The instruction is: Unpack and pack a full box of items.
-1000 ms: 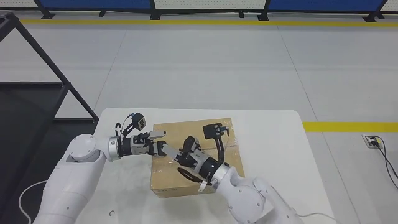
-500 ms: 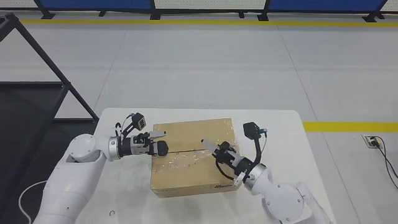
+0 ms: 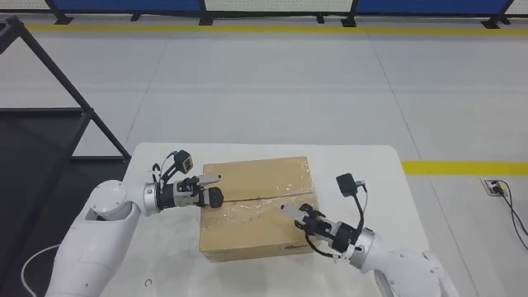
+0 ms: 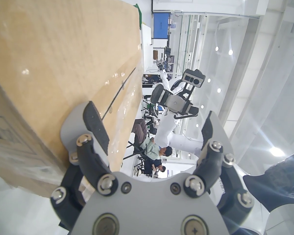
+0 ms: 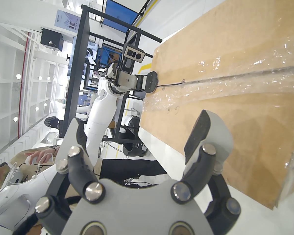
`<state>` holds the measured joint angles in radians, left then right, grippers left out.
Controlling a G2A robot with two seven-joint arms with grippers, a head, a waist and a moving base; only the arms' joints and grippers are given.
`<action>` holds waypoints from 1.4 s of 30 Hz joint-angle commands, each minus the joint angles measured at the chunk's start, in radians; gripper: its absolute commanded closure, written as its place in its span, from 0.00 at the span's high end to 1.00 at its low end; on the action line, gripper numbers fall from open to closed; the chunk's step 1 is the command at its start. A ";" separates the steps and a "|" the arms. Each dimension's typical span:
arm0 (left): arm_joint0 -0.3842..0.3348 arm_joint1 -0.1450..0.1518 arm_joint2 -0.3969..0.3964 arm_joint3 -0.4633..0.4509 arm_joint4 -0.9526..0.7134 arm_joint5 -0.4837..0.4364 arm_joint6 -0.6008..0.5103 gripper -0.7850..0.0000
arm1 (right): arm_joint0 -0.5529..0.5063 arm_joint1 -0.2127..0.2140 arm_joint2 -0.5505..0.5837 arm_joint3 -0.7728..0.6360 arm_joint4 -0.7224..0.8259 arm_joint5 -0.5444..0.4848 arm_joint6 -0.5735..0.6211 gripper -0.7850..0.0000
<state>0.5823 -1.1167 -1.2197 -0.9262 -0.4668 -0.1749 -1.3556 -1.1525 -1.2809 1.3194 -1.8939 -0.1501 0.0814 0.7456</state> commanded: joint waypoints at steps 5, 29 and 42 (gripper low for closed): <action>0.008 0.005 -0.003 -0.020 0.001 0.012 0.011 1.00 | -0.005 0.007 -0.023 -0.029 -0.080 -0.164 0.013 1.00; 0.043 0.026 -0.058 -0.079 -0.072 0.002 0.047 1.00 | -0.105 0.004 -0.192 -0.156 -0.875 -0.056 -0.299 1.00; 0.025 0.029 -0.021 -0.061 -0.025 0.047 0.027 1.00 | -0.043 -0.011 -0.229 -0.129 -0.869 0.107 -0.110 1.00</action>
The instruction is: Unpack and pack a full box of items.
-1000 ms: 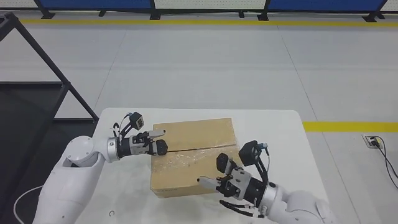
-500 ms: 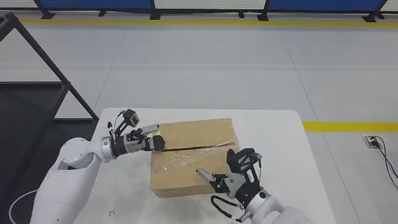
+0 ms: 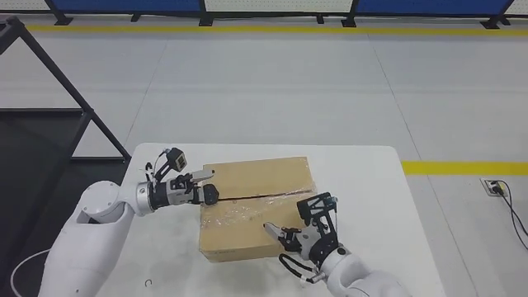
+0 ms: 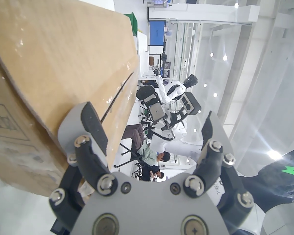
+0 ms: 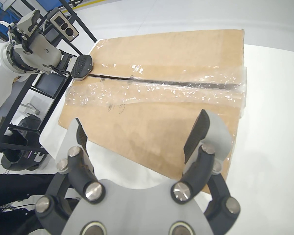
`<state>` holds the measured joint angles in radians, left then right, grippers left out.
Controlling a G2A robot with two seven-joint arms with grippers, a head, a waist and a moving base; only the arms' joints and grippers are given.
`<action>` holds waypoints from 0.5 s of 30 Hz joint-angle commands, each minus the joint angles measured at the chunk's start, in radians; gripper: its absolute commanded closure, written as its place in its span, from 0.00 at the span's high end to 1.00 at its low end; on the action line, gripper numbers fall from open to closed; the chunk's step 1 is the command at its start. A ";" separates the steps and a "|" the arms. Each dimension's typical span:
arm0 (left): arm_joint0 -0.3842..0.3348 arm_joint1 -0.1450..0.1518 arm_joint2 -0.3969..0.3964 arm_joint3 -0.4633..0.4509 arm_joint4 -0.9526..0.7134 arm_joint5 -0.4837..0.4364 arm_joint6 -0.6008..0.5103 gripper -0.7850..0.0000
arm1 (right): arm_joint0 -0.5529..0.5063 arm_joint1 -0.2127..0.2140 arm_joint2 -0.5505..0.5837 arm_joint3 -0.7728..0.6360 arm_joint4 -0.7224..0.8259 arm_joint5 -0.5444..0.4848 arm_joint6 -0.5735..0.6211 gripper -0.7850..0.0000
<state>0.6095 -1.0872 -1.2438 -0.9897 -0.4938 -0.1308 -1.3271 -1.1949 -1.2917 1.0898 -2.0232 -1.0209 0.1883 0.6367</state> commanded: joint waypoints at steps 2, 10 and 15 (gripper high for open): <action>-0.007 0.000 0.009 0.008 0.005 0.004 -0.002 1.00 | 0.000 0.000 0.000 0.000 0.002 0.000 -0.001 1.00; -0.026 -0.005 0.031 0.035 0.001 -0.002 0.005 1.00 | 0.009 -0.008 0.002 0.018 0.130 0.012 0.058 1.00; -0.032 -0.007 0.040 0.051 -0.005 -0.007 0.006 1.00 | 0.056 -0.014 0.003 0.053 0.148 0.069 0.091 1.00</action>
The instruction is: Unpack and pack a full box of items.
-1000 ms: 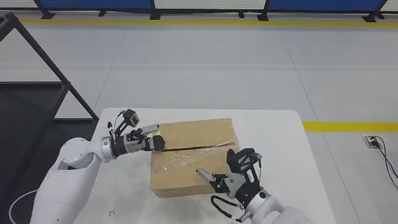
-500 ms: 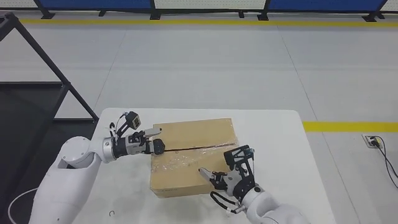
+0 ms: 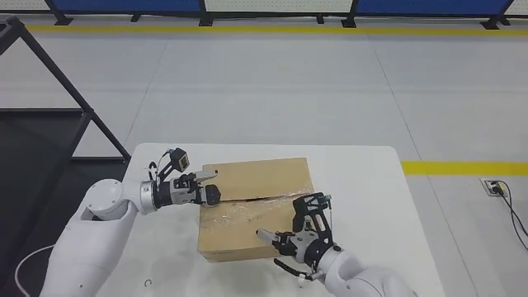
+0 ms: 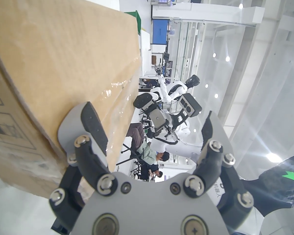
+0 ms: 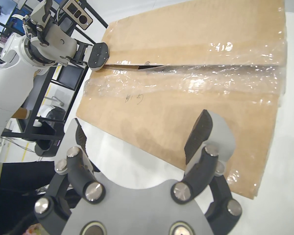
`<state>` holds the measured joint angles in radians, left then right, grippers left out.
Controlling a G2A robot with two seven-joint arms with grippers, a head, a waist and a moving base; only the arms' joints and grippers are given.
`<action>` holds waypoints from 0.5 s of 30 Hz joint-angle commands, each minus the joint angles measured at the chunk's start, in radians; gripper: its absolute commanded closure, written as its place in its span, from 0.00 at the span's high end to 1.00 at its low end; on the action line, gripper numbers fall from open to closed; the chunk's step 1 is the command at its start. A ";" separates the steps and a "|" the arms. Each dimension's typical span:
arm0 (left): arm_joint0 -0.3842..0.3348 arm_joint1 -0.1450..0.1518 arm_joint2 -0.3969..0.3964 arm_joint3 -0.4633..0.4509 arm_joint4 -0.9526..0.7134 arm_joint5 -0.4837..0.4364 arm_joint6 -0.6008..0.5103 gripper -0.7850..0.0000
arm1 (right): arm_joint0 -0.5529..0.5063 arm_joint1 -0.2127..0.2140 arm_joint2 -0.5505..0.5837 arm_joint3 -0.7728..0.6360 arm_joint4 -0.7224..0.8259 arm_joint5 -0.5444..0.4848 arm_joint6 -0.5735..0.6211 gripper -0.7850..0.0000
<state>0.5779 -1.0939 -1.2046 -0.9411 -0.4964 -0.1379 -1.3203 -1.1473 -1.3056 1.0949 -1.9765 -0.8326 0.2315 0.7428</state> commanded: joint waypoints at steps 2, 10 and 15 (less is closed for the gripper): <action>-0.003 0.000 0.003 0.006 -0.004 -0.001 -0.001 1.00 | 0.016 -0.005 -0.035 0.006 -0.023 0.017 0.009 1.00; -0.007 -0.001 0.010 0.015 -0.013 -0.008 -0.006 1.00 | 0.038 -0.023 0.001 0.022 0.135 0.153 -0.024 1.00; -0.008 0.000 0.012 0.017 -0.018 -0.014 -0.009 1.00 | 0.027 -0.044 0.039 0.028 0.378 0.214 -0.118 1.00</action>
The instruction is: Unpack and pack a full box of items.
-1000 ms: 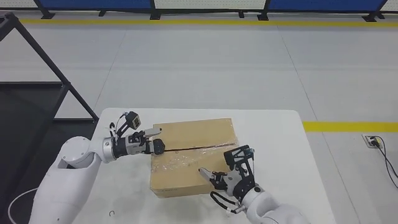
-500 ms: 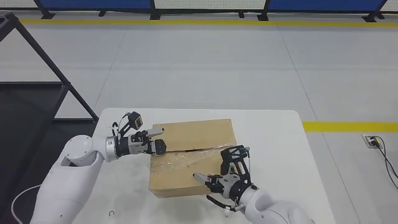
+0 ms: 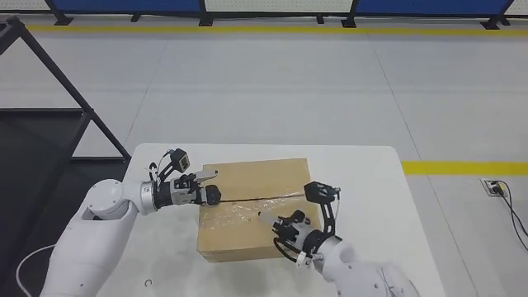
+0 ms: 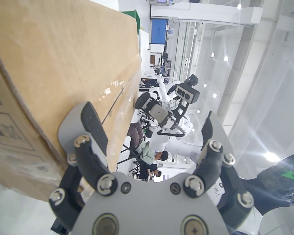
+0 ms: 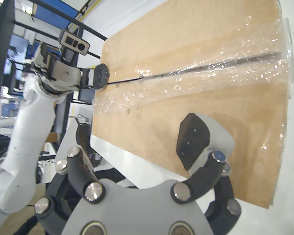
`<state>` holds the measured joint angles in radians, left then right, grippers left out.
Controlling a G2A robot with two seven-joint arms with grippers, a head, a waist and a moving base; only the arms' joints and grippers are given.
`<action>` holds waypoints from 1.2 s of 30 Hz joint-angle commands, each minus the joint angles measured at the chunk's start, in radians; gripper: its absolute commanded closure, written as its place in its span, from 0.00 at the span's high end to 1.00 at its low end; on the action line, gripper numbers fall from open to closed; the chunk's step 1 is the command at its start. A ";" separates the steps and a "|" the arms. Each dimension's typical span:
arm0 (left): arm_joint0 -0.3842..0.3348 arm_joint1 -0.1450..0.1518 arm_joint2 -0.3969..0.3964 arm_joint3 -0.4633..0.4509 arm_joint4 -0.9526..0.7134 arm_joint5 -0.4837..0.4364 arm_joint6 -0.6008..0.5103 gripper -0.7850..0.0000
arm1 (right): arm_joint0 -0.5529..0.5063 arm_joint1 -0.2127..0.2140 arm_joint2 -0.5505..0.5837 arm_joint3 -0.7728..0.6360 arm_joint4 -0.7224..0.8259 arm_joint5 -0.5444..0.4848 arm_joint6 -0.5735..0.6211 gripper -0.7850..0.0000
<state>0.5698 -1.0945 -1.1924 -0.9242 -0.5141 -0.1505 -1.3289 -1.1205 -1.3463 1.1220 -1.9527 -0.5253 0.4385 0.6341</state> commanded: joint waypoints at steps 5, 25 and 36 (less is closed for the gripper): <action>0.000 0.001 0.002 -0.001 -0.003 -0.005 -0.003 1.00 | -0.002 -0.013 0.031 0.000 0.145 0.089 -0.098 1.00; -0.001 0.002 0.013 0.000 -0.015 -0.014 0.001 1.00 | -0.004 -0.056 0.049 0.031 0.522 0.251 -0.234 1.00; -0.005 0.002 0.015 0.010 -0.023 -0.021 0.001 1.00 | 0.026 -0.089 0.032 0.053 0.689 0.294 -0.416 1.00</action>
<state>0.5639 -1.0929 -1.1760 -0.9157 -0.5364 -0.1709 -1.3283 -1.0941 -1.4360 1.1540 -1.8993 0.1650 0.7316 0.2140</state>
